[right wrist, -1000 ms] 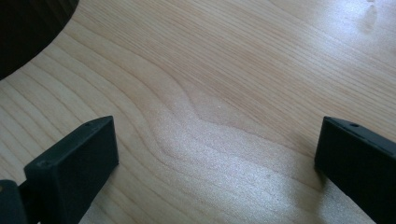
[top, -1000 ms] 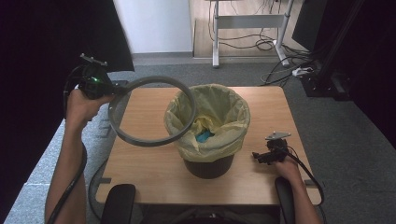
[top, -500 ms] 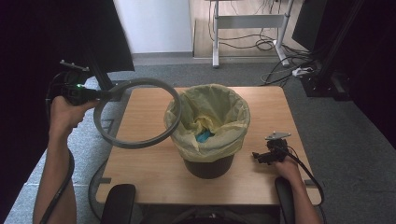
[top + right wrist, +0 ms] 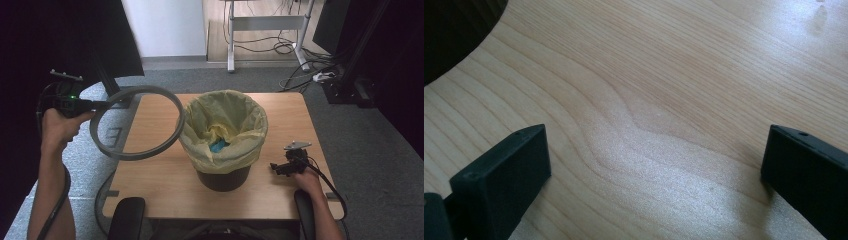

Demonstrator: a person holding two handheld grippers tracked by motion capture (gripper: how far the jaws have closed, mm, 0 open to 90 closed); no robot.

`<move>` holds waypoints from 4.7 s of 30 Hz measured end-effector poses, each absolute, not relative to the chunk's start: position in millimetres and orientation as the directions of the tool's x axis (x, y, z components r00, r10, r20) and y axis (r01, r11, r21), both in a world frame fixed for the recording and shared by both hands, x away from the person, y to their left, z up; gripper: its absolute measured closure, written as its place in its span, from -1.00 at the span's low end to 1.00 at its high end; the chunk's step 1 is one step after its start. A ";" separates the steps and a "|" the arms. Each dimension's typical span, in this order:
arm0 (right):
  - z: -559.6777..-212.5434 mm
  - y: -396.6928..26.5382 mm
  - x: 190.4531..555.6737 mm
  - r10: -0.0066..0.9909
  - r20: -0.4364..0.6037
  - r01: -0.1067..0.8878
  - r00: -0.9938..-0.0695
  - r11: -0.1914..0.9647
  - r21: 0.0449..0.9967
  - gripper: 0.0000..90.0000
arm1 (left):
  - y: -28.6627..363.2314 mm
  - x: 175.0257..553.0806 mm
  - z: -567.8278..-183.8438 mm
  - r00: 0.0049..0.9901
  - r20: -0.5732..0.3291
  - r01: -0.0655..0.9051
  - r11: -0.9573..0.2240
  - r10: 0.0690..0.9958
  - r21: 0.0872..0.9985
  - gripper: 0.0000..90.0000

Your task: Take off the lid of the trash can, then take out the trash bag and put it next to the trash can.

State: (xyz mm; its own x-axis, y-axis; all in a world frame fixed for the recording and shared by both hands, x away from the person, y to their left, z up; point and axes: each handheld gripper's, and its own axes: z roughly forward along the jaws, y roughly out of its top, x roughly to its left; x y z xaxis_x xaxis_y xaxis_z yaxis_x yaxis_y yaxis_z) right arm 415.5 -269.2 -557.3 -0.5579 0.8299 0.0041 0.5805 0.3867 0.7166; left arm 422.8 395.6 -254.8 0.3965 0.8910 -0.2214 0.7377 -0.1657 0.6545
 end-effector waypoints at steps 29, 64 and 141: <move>-557.2 -269.2 415.5 0.830 0.004 0.581 -0.558 0.387 0.716 -1.00 | 436.8 415.7 -301.2 0.304 -0.257 0.757 -0.068 0.918 0.650 0.73; -557.2 -269.4 415.5 0.829 0.002 0.580 -0.559 0.389 0.716 -1.00 | 417.3 435.7 -414.5 0.241 -0.256 0.769 -0.023 0.936 0.639 0.74; -555.0 -269.6 417.0 0.819 0.004 0.589 -0.574 0.409 0.697 -1.00 | 355.6 437.1 -541.7 0.352 -0.020 0.742 -0.267 0.936 0.615 -0.98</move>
